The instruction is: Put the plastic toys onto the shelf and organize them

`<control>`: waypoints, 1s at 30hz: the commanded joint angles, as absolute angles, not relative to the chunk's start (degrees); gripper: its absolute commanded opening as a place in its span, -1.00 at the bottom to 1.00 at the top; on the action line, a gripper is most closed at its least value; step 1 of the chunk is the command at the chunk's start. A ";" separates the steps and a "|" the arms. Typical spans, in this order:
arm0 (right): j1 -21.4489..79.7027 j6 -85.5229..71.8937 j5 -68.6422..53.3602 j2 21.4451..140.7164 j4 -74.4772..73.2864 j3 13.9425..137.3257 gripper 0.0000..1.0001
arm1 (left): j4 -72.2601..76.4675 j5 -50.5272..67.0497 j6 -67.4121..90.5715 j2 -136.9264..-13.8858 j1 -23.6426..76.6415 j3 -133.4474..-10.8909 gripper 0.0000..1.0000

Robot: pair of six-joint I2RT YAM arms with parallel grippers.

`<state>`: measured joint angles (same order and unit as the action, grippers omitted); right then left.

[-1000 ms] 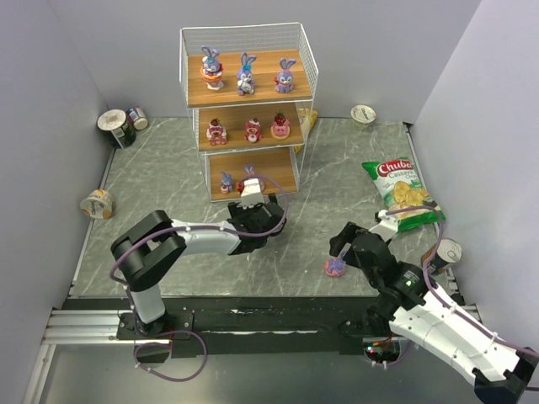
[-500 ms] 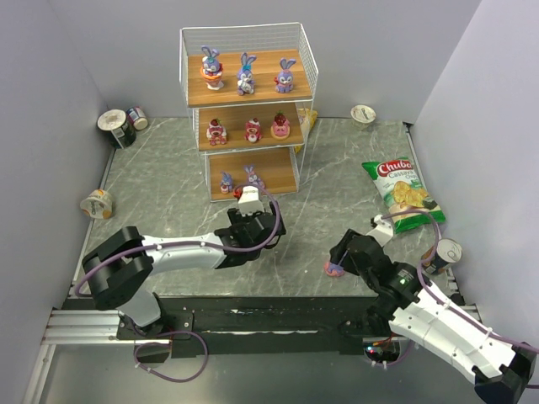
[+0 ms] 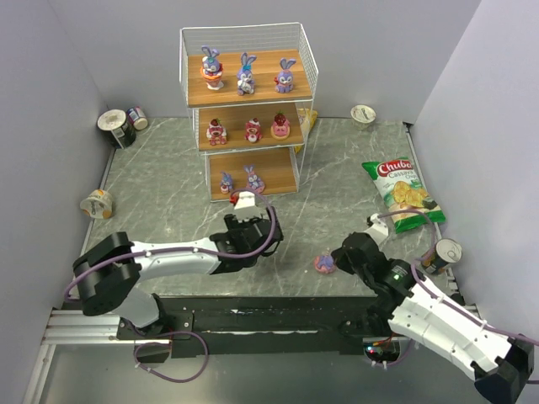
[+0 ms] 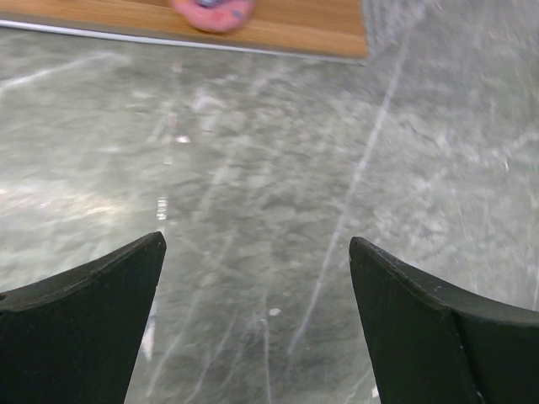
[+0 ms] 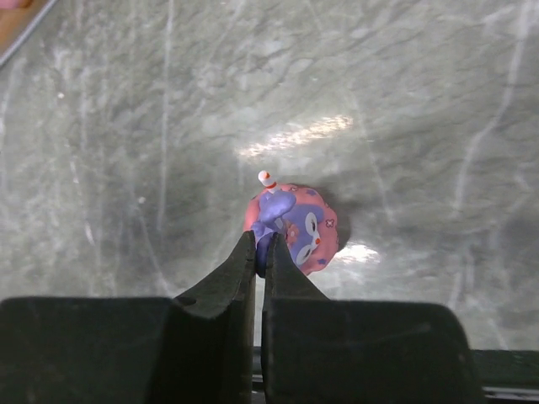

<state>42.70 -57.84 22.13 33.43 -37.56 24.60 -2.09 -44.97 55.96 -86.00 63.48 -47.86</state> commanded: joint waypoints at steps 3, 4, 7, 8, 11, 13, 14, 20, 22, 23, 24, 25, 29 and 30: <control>42.45 -65.29 23.29 42.07 -23.84 26.27 -1.00 | -11.77 -53.26 67.30 -79.37 63.63 -45.27 0.94; 42.45 -65.82 23.64 43.84 -22.51 27.58 -1.00 | -12.65 -54.57 68.54 -78.23 63.63 -44.65 0.95; 42.36 -67.24 24.26 51.75 -16.89 31.09 -1.00 | -15.81 -56.50 71.89 -76.30 63.72 -43.69 0.96; 42.45 -67.50 24.43 56.38 -15.92 32.33 -1.00 | -16.78 -57.04 72.85 -75.94 63.63 -43.59 0.96; 42.45 -67.76 25.57 63.52 -13.01 37.69 -1.00 | -22.66 -59.14 77.86 -74.54 63.63 -44.03 0.96; 42.45 -67.42 25.75 70.46 -12.31 42.42 -1.00 | -27.23 -60.11 81.20 -73.22 63.63 -44.30 0.97; 42.45 -67.06 26.10 73.97 -12.04 43.93 -1.00 | -28.81 -61.16 82.25 -72.69 63.63 -44.38 0.98; 42.45 -62.93 26.01 78.58 -8.54 48.34 -0.63 | -35.16 -62.67 85.53 -67.51 63.20 -43.42 0.99; 42.36 -62.06 26.10 78.05 -8.09 48.08 -0.24 | -32.89 -61.53 83.60 -65.14 62.49 -42.11 0.99; 42.36 -61.79 26.10 77.70 -8.17 48.16 -0.18 | -31.83 -61.00 81.50 -64.34 62.14 -41.58 0.99; 42.36 -61.35 25.93 77.52 -8.00 48.25 -0.15 | -31.12 -60.13 80.69 -62.86 61.53 -41.14 0.99; 42.36 -60.65 25.75 77.43 -7.82 48.43 -0.16 | -30.50 -59.77 79.99 -62.06 61.26 -40.35 0.99; 42.36 -59.42 24.26 78.39 -9.05 50.18 -0.28 | -29.44 -58.36 77.44 -58.54 59.86 -38.85 0.99; 42.36 -59.24 24.00 78.57 -9.84 50.79 -0.33 | -29.36 -58.10 77.00 -57.14 59.59 -38.50 0.99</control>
<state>42.59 -61.28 23.83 79.18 -10.07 46.59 -30.74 -59.16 80.12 -60.80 60.73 -39.53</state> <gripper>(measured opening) 0.370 0.993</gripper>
